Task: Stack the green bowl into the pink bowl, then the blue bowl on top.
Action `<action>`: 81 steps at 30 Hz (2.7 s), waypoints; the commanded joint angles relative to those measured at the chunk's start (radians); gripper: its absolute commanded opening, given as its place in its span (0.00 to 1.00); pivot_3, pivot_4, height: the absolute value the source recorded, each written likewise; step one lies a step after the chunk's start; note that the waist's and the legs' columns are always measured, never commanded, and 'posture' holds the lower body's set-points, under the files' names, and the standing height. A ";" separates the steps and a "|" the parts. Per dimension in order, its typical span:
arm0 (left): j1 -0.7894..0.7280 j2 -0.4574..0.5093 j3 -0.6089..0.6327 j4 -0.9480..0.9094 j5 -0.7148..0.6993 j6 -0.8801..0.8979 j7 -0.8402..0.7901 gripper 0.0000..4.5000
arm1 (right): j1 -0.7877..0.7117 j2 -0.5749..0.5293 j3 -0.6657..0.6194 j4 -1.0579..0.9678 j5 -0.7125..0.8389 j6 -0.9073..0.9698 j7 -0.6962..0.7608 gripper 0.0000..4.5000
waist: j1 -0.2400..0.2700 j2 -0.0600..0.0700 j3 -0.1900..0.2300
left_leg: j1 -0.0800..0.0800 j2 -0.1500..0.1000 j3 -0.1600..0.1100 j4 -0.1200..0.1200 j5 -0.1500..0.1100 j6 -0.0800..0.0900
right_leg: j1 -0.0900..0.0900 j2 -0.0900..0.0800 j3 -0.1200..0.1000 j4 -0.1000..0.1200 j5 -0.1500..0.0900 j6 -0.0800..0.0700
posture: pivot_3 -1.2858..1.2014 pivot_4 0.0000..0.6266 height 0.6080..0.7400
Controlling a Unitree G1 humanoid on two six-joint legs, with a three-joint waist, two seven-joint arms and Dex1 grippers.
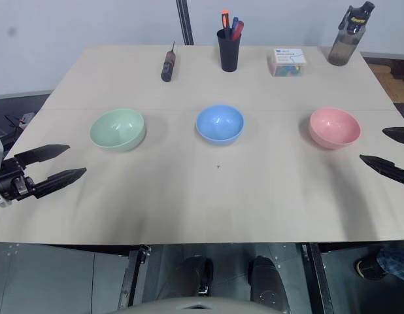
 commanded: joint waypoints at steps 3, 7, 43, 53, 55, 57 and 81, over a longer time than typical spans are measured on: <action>-0.081 -0.005 -0.035 -0.051 -0.038 -0.005 -0.012 1.00 | -0.051 -0.019 0.013 0.013 -0.021 -0.010 -0.035 0.83 | 0.002 0.000 0.000 | 0.000 0.000 0.000 0.000 0.000 0.000 | 0.000 0.000 0.000 0.000 0.000 0.000 | 0.52 0.24 1.00; -0.145 -0.042 -0.112 -0.108 -0.061 -0.019 -0.031 1.00 | -0.083 -0.001 0.127 -0.010 -0.089 -0.001 -0.118 0.83 | 0.002 0.000 0.000 | 0.000 0.000 -0.001 0.000 0.000 0.000 | 0.000 -0.001 0.000 0.000 0.000 0.000 | 0.52 0.24 1.00; -0.240 -0.256 -0.366 -0.322 0.141 -0.043 0.383 1.00 | -0.515 0.358 0.916 -0.173 -0.203 0.081 -0.135 0.00 | -0.004 0.001 0.000 | -0.005 0.000 0.002 0.000 0.003 -0.005 | -0.008 0.006 0.001 0.001 0.000 0.000 | 0.52 0.24 1.00; -0.274 -0.238 -0.411 -0.307 0.367 -0.086 0.528 1.00 | -0.561 0.501 1.107 -0.070 -0.278 0.052 -0.153 0.21 | 0.000 -0.001 0.000 | -0.005 -0.004 0.000 0.002 0.003 -0.005 | -0.006 0.005 -0.001 0.002 0.000 0.000 | 0.52 0.24 1.00; -0.271 -0.233 -0.405 -0.322 0.369 -0.042 0.542 1.00 | -0.567 0.489 1.110 -0.069 -0.287 0.049 -0.136 0.39 | -0.001 -0.001 0.000 | -0.004 -0.003 -0.001 0.001 0.004 -0.006 | -0.006 0.005 -0.001 0.002 0.000 0.000 | 0.52 0.24 1.00; -0.267 -0.214 -0.397 -0.350 0.377 0.049 0.572 1.00 | -0.566 0.477 1.095 -0.084 -0.277 0.061 -0.130 0.56 | -0.001 -0.001 0.000 | -0.004 -0.003 -0.001 0.001 0.003 -0.006 | -0.006 0.006 -0.001 0.002 0.000 0.000 | 0.52 0.24 1.00; -0.559 0.023 -0.859 -0.162 0.754 0.351 0.626 0.21 | -0.642 0.473 0.879 -0.168 -0.185 -0.018 -0.188 1.00 | -0.001 -0.002 0.001 | -0.009 -0.004 -0.001 0.001 0.003 -0.005 | -0.010 0.006 -0.001 0.002 0.000 0.000 | 0.52 0.24 1.00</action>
